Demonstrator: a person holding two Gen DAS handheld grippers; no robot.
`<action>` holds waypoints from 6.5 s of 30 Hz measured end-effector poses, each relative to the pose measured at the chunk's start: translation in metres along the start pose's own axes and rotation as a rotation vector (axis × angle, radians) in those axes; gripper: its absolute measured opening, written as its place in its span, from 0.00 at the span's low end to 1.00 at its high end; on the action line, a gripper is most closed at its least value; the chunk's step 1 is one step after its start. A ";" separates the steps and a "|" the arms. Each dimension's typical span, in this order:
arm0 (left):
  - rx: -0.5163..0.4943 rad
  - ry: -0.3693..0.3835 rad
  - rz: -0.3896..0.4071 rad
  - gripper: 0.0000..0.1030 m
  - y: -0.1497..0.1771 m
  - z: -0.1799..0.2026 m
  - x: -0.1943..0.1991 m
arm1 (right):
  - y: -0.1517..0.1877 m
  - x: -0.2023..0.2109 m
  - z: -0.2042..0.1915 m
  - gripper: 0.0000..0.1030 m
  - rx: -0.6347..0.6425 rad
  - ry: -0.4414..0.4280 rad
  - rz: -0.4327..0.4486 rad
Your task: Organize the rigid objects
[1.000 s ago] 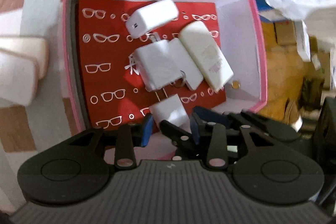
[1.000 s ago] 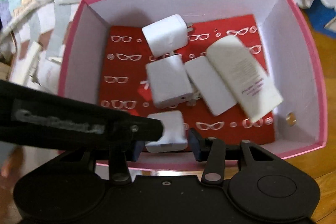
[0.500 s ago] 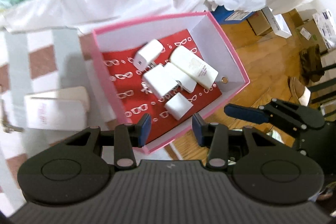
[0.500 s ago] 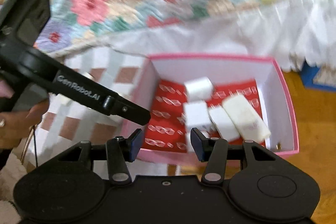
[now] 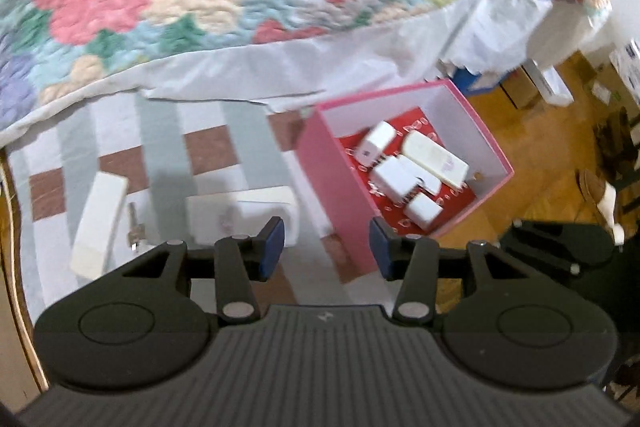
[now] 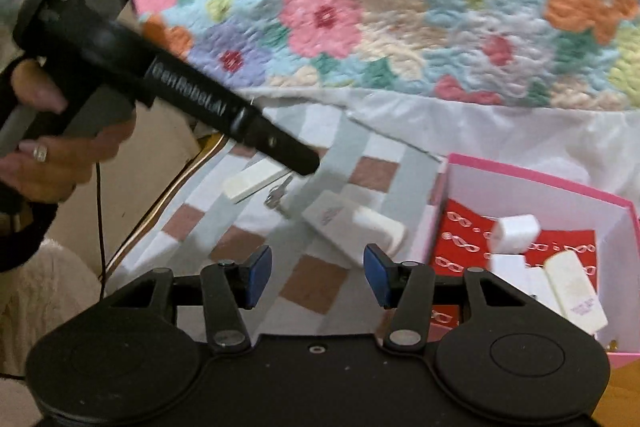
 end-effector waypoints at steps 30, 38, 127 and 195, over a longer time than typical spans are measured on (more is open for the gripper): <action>0.405 0.037 0.162 0.42 0.083 -0.151 -0.120 | 0.025 -0.212 -0.045 0.68 0.369 0.434 0.039; 0.531 0.127 0.178 0.42 0.087 -0.168 -0.139 | 0.024 -0.225 -0.040 0.80 0.362 0.453 0.045; 0.338 0.037 -0.056 0.42 0.122 -0.093 -0.148 | 0.073 -0.168 -0.028 0.68 -0.064 0.105 -0.186; -0.119 -0.028 -0.113 0.52 -0.050 0.058 -0.093 | 0.031 -0.022 0.110 0.61 -0.199 0.064 -0.001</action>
Point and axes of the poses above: each gripper's, at about its wrist camera, not at the fingertips, and x roughly against the way its jaws point, z to its right, y to its underside, the point moved 1 cm from there along -x, roughly the way its jaws point, and after that the axes turned 9 degrees about y, right-handed, at the moved point
